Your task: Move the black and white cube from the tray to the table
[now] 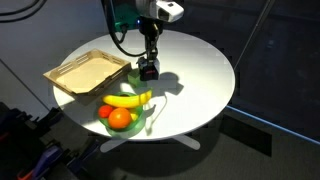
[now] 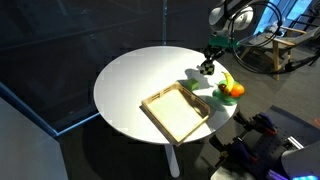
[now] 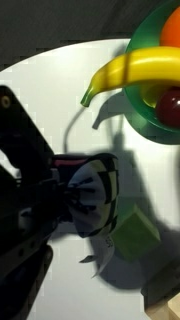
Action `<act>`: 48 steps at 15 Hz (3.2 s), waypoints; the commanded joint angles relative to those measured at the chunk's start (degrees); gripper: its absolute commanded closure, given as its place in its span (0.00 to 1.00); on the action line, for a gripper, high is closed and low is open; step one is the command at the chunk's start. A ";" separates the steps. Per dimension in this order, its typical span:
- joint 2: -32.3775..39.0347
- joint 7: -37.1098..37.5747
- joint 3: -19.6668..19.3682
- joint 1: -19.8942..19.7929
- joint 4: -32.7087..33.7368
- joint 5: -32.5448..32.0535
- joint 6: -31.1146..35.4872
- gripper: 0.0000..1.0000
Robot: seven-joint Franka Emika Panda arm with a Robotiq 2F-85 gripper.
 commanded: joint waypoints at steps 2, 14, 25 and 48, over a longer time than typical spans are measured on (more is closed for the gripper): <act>3.57 -0.88 0.25 -0.55 4.02 1.46 -1.67 0.95; 8.73 -1.09 0.36 -0.76 7.14 1.34 -1.97 0.95; 8.12 -3.44 2.12 1.11 6.09 0.33 -1.82 0.01; -4.25 -16.60 7.59 9.59 -0.97 -8.34 -10.25 0.00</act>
